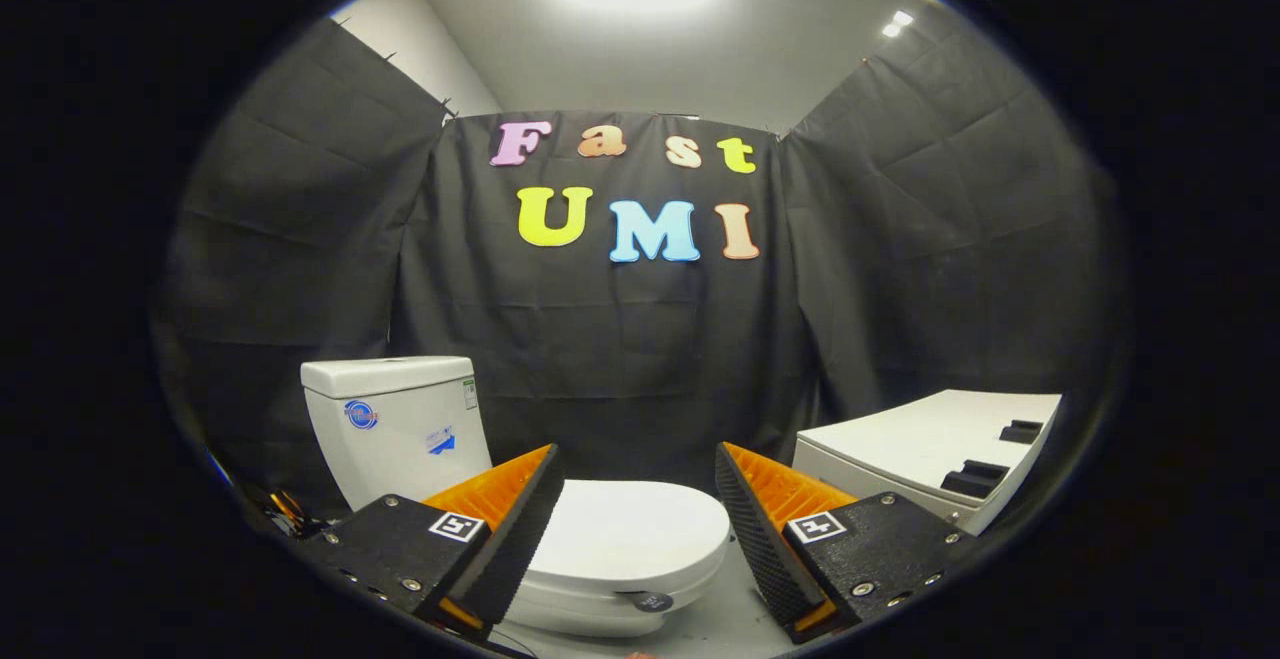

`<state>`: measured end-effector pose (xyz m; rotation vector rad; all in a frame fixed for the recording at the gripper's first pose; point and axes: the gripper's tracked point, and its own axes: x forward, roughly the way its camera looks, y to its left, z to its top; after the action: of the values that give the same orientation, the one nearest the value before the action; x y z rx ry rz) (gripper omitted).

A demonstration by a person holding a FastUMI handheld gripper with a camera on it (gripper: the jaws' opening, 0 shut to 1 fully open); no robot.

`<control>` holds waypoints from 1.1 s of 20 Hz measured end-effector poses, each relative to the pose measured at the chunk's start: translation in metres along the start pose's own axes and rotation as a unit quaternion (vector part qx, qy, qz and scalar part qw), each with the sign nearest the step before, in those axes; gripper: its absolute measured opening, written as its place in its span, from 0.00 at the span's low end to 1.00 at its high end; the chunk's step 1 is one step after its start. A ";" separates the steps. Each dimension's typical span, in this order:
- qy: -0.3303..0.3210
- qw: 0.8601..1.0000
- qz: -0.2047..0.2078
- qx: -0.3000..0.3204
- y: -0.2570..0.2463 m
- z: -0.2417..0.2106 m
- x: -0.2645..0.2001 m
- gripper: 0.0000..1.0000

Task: Open the toilet lid.

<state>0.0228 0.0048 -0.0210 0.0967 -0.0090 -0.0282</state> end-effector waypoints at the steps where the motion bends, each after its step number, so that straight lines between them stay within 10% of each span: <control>1: 0.005 1.000 -0.004 0.014 -0.001 -0.010 0.003 0.94; 22: 0.091 0.971 -0.037 0.220 -0.013 -0.127 0.053 0.95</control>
<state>0.0768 0.0027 -0.1486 0.5434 0.1719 -0.0914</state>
